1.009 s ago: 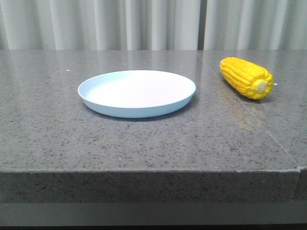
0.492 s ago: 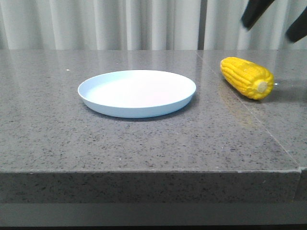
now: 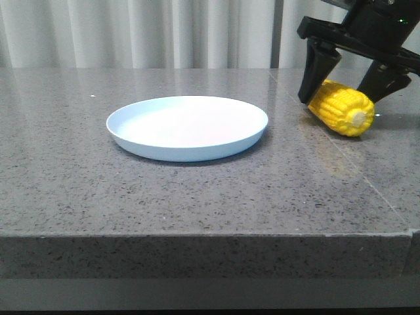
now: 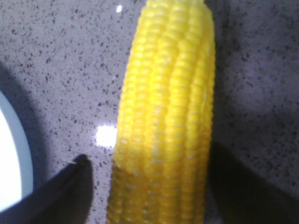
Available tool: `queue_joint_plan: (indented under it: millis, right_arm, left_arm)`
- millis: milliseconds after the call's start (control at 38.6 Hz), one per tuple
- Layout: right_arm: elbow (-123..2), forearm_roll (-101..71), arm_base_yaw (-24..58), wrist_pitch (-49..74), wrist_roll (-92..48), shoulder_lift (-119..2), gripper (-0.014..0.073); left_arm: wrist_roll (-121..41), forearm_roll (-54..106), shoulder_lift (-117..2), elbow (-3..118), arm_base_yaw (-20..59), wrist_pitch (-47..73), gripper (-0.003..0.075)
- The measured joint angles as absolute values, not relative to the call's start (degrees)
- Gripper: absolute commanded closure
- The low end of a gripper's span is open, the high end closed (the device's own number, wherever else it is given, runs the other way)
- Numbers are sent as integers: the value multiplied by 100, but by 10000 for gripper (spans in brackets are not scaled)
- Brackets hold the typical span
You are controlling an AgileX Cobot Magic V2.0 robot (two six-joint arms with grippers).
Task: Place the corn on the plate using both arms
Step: 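Lower the right gripper over the yellow corn cob and close on it, then lift the corn with the right gripper and carry it over the plate, then lower the corn onto the plate, open the right gripper and withdraw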
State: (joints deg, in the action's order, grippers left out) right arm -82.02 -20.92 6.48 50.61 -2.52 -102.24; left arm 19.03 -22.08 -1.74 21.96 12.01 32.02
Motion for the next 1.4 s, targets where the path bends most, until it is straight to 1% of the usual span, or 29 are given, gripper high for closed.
queue_joint_plan:
  millis: [78, 155, 233, 492, 621, 725, 906, 1009, 1087, 1139, 1216, 1320, 1397]
  right_arm:
    - [-8204, -2092, 648, 5061, -252, -10224, 344]
    - [-8204, -2092, 648, 5065, -252, -10224, 414]
    - [-8214, -2092, 648, 5075, -252, -10224, 447]
    - [-8214, -2092, 811, 5031, -252, -9739, 445]
    - [-8250, -2287, 1181, 4938, -252, -9430, 445]
    - [-8327, -2627, 1594, 4901, -252, -9402, 445]
    - [-8363, -2911, 2317, 4497, -252, -9733, 444]
    - [-8363, -2925, 2563, 4315, -252, -9982, 440]
    - [-8363, -2945, 2668, 4228, -252, -10160, 412]
    - [-8363, -2950, 2684, 4216, -252, -10255, 366]
    - [-8363, -2950, 2694, 4203, -252, -10364, 274]
    - [-8363, -2950, 2694, 4203, -252, -10402, 123]
    - [-8363, -2959, 2694, 4203, -252, -10402, 51]
  left_arm:
    - [1903, -2208, -174, 2196, 1201, 3202, 741]
    - [1903, -2208, -174, 2196, 1201, 3202, 741]
    - [1903, -2208, -174, 2196, 1201, 3202, 741]
    - [1903, -2208, -174, 2196, 1201, 3202, 741]
    - [1895, -2208, -174, 2196, 1201, 3202, 741]
    - [1895, -2208, -174, 2196, 1201, 3202, 741]
    - [1895, -2208, -174, 2196, 1201, 3202, 741]
    - [1895, -2208, -174, 2196, 1201, 3202, 741]
    - [1895, -2208, -174, 2196, 1201, 3202, 741]
    - [1895, -2208, -174, 2196, 1201, 3202, 741]
    - [1895, -2208, -174, 2196, 1201, 3202, 741]
    - [1895, -2208, -174, 2196, 1201, 3202, 741]
    - [1895, -2208, -174, 2196, 1201, 3202, 741]
